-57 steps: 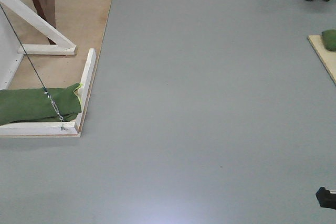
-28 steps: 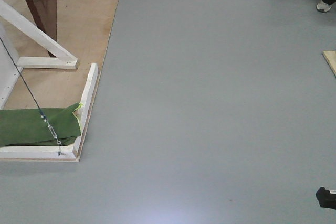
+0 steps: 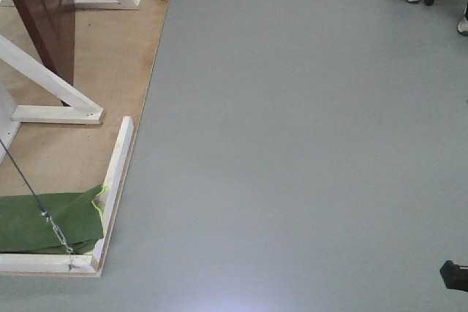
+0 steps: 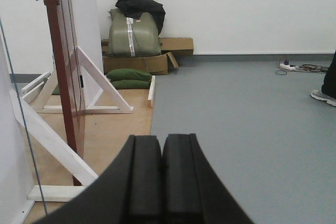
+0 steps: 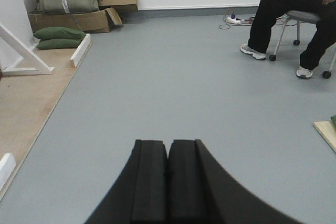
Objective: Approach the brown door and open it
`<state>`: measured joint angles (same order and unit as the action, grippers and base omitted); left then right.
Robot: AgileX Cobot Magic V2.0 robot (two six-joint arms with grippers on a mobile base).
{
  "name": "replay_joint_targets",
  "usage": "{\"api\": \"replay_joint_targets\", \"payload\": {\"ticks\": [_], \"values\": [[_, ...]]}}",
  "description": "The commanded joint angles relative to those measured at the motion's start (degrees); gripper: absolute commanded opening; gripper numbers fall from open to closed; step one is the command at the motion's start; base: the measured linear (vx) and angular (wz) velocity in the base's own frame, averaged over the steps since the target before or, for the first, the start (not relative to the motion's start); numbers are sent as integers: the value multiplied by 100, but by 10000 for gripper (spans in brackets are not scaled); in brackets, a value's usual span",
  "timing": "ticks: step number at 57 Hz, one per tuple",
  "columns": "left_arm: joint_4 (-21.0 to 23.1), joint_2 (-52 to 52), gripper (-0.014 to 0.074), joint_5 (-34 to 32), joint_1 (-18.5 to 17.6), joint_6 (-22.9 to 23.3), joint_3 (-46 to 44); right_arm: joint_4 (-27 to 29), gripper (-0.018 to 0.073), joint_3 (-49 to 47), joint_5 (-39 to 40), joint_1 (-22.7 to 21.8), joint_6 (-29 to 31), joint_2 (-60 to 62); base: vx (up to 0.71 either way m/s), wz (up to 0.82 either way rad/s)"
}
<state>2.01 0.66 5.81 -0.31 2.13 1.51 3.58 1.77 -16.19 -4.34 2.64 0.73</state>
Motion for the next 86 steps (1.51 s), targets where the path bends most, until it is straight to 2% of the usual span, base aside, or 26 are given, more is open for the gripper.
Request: {"api": "replay_joint_targets", "payload": {"ticks": [1, 86], "values": [[11, 100, -3, -444, -10, 7, -101, -1, 0, 34, 467, 10, 32, 73, 37, -3], [11, 87, -3, -444, -10, 7, -101, -1, 0, 34, 467, 10, 32, 67, 37, -3]]}}
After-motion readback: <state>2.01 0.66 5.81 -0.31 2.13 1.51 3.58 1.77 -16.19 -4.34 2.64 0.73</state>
